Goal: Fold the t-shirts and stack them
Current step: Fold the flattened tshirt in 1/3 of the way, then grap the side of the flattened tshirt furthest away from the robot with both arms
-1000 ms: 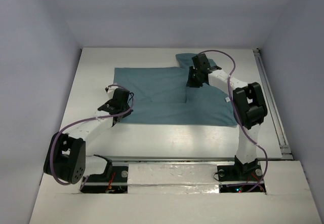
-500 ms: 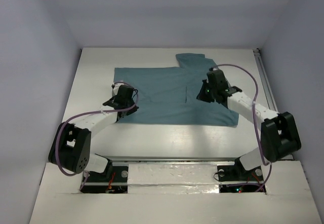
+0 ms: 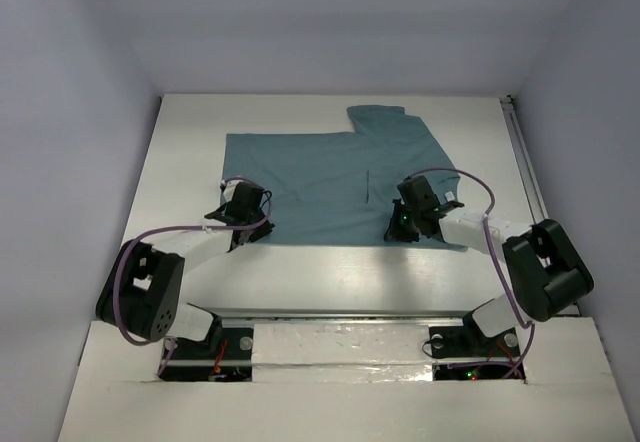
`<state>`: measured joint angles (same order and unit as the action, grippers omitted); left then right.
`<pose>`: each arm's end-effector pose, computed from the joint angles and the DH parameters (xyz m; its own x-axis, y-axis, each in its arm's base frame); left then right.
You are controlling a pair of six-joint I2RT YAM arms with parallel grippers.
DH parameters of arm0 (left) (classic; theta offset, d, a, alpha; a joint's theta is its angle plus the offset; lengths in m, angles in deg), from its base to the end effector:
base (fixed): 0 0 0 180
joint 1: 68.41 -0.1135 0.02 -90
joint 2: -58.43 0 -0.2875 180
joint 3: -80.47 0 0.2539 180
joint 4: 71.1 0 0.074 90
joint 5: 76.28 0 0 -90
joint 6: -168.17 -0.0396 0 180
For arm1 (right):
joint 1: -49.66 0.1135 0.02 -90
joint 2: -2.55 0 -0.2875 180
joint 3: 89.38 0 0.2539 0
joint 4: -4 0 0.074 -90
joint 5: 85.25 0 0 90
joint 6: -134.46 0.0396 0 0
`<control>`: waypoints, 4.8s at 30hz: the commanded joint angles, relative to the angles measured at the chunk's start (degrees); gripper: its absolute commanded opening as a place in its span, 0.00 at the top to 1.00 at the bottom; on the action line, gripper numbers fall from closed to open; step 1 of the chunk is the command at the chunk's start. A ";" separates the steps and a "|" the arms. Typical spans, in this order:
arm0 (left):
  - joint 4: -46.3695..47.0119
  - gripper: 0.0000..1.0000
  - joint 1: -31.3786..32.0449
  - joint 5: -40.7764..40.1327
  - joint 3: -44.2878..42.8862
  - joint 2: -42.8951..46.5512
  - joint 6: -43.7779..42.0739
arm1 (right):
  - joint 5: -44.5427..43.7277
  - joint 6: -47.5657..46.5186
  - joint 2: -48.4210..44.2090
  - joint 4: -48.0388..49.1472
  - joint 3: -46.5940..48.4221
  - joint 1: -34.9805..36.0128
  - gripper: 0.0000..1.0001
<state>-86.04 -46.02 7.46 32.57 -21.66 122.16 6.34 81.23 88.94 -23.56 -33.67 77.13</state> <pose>0.2444 -0.0960 0.1784 -0.7029 -0.4571 -0.5450 -0.2476 0.8755 -0.4150 0.2480 0.1302 0.1743 -0.8881 0.2127 -0.4075 0.0718 0.9398 0.3340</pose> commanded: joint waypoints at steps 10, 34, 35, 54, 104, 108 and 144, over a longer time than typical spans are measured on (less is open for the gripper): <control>-15.76 0.87 -0.77 -0.25 4.35 11.27 0.75 | 4.65 6.02 -10.80 -7.11 -8.99 2.16 1.00; -17.99 0.62 -6.03 4.32 7.77 25.86 13.84 | -6.24 7.60 -16.33 -15.03 2.27 3.39 0.69; -16.75 0.61 -8.74 5.20 9.87 26.65 14.37 | -6.59 10.31 -17.04 -15.64 0.17 3.39 0.73; -9.62 0.64 -13.52 4.50 9.54 16.82 10.59 | -5.63 23.60 -22.06 -11.69 -12.77 -13.31 0.43; -37.04 0.37 -6.84 -8.41 -15.31 20.61 3.40 | 6.77 9.29 -33.68 -34.89 -1.90 -14.37 0.21; -33.37 0.37 -5.52 -9.47 -20.77 18.57 0.85 | 1.24 4.20 -26.13 -29.99 6.72 -14.37 0.76; -16.74 0.63 -19.84 -2.09 -69.29 -45.85 -12.96 | 10.80 -9.71 63.90 -21.53 97.36 -29.84 0.40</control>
<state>-100.03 -65.86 5.18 -33.29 -67.10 110.94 13.94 71.20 153.64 -43.58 63.96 46.74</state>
